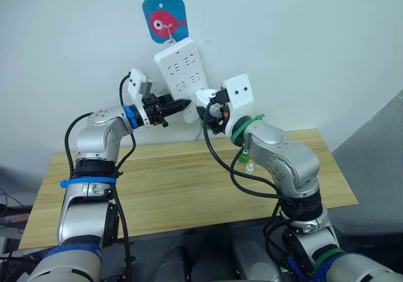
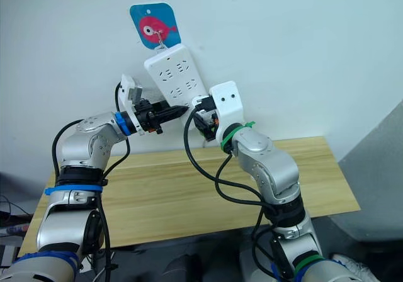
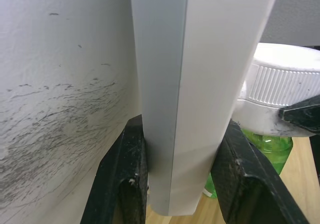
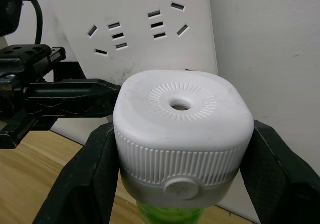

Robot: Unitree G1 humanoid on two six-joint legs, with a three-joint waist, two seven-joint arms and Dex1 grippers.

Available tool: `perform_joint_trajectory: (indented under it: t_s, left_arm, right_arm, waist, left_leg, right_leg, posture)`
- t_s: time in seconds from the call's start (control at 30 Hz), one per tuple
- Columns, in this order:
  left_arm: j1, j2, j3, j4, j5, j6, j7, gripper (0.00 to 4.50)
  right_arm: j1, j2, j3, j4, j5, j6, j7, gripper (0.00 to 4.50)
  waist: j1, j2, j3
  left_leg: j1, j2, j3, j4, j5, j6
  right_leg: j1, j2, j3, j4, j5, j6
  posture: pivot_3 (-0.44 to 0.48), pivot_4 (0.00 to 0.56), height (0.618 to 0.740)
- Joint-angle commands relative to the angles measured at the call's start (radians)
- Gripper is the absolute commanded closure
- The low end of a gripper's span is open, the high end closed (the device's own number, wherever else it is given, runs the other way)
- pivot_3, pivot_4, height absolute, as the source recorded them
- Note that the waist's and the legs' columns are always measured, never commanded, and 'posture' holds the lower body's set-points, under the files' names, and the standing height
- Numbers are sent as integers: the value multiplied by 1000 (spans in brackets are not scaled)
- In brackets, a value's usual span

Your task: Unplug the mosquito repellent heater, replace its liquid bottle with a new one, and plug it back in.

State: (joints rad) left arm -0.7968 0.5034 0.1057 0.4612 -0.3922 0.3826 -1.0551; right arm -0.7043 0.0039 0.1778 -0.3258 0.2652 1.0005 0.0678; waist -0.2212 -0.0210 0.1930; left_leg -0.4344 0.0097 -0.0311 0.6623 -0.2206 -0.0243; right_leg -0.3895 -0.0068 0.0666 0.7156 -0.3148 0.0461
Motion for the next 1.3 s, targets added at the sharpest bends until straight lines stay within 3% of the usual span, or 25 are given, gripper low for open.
perform_joint_trajectory:
  t_s: [0.03, 0.5, 0.83, 0.9, 1.0, 1.3]
  left_arm:
    - [-1, -14, -19, -68, -25, 6, -39, 3198]
    - [18, -14, -21, -100, -29, 32, -54, 3198]
    - [17, -9, -9, -76, -14, 9, -36, 3198]
    - [5, -6, 1, -46, -2, -13, -23, 3198]
    - [-6, -4, 12, -17, 6, -31, -10, 3198]
    - [-34, 17, 52, 73, 17, -81, 34, 3198]
  right_arm:
    - [-49, 7, -9, 41, -14, -46, 16, 1520]
    - [-110, 19, -15, 190, -29, -129, 66, 1520]
    - [-110, 14, 4, 185, -35, -123, 89, 1520]
    - [-101, 11, -1, 169, -39, -119, 82, 783]
    - [-89, -5, -5, 145, -44, -106, 84, 45]
    - [6, -117, 1, -94, 3, 28, 160, 0]
  waist:
    - [-3, 0, -3]
    - [-27, 0, -8]
    - [-29, 0, -10]
    - [-28, 0, -10]
    - [-20, 0, -11]
    - [-16, 0, -11]
  left_leg:
    - [0, 0, 0, 0, 0, 0]
    - [1, 0, -1, 0, 0, 0]
    - [2, 0, -1, 0, 0, 0]
    - [2, 0, -1, 0, 0, 0]
    - [1, -1, -3, 0, 0, 0]
    - [0, -3, -4, -1, 0, 0]
  right_leg:
    - [0, 0, 0, 0, 0, 0]
    - [0, 0, 0, 2, 0, 0]
    - [1, 0, 0, 3, 0, 0]
    - [1, 0, 0, 3, 0, 0]
    - [1, -1, -2, 2, 0, 0]
    - [1, -3, -3, 1, 0, 0]
  posture:
    - [-233, 124, 740]
    - [-223, 124, 740]
    - [-225, 126, 740]
    - [-225, 126, 740]
    - [-224, 128, 740]
    - [-224, 132, 740]
